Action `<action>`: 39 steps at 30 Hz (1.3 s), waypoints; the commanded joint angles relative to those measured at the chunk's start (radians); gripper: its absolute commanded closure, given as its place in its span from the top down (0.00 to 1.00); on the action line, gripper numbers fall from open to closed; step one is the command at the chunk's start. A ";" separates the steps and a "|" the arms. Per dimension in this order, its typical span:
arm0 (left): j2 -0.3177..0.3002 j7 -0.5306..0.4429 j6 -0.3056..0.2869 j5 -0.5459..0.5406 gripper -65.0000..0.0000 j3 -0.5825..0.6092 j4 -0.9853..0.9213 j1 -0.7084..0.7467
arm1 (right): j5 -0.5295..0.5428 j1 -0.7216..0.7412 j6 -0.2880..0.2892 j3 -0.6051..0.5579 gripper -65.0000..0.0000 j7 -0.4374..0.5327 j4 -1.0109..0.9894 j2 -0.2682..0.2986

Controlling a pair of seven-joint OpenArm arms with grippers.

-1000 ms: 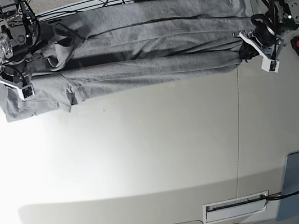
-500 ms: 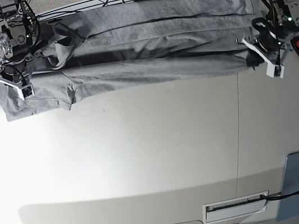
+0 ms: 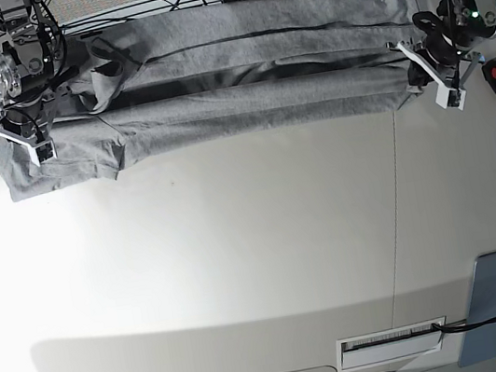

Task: Fold the T-shirt properly
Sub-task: 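Release the folded edge and reposition both grippers at the strip's ends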

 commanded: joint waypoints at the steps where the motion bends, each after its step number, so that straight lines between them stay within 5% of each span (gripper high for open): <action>1: -0.019 -0.024 0.007 0.006 0.00 -0.009 0.017 -0.006 | -0.024 0.003 -0.012 0.009 0.00 -0.003 0.013 0.013; 4: -0.019 -0.036 0.006 0.008 0.00 -0.009 0.017 -0.006 | -0.024 0.003 -0.012 0.009 0.01 -0.002 0.013 0.013; 8: -0.019 -0.037 0.007 0.008 0.26 -0.009 0.017 -0.006 | -0.029 0.004 -0.012 0.009 0.22 0.001 0.013 0.016; 13: -0.019 -0.036 0.006 0.003 0.41 -0.017 0.018 -0.006 | -0.040 0.003 -0.016 0.009 0.24 0.016 0.015 0.015; 24: -0.011 0.131 -0.129 -0.407 0.42 -0.318 0.014 0.040 | -0.061 0.006 -0.028 0.009 0.24 0.036 0.015 0.018; 32: 0.012 0.144 -0.153 -0.460 0.42 -0.334 -0.010 0.146 | -0.061 0.008 -0.028 0.009 0.24 0.045 0.015 0.018; 39: 0.153 0.020 -0.111 -0.383 0.42 -0.334 -0.011 0.146 | -0.061 0.008 -0.028 0.009 0.24 0.045 0.015 0.018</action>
